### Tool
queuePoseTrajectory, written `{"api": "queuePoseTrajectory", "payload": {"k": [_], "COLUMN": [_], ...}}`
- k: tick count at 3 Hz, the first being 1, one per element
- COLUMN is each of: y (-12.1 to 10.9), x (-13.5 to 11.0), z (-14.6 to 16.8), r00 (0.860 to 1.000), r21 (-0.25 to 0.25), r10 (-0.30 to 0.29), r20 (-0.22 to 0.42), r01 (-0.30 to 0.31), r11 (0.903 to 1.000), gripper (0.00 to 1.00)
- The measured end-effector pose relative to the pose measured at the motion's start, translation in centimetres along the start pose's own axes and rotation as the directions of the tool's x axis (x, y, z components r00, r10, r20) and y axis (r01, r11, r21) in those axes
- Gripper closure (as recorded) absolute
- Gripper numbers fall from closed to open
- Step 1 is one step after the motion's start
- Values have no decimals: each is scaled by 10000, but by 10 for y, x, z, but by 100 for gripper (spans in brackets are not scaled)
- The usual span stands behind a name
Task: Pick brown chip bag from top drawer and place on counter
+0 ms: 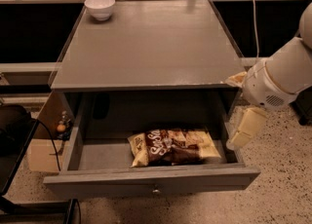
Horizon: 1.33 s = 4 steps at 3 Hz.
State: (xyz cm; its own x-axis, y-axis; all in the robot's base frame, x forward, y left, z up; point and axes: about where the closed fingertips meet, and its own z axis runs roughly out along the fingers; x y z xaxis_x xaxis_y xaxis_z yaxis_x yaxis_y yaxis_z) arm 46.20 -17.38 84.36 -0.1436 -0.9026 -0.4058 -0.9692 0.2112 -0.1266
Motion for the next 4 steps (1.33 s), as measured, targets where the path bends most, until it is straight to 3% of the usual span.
{"api": "queuePoseTrajectory", "payload": {"k": [2, 4], "y": [9, 16], "x": [10, 9], "z": [40, 72], "r00": [9996, 9973], "r21": [-432, -778], "r10": [180, 182], "r20": [240, 717], "r01": [-170, -126], "r11": [9989, 9969], "gripper": [0, 33]}}
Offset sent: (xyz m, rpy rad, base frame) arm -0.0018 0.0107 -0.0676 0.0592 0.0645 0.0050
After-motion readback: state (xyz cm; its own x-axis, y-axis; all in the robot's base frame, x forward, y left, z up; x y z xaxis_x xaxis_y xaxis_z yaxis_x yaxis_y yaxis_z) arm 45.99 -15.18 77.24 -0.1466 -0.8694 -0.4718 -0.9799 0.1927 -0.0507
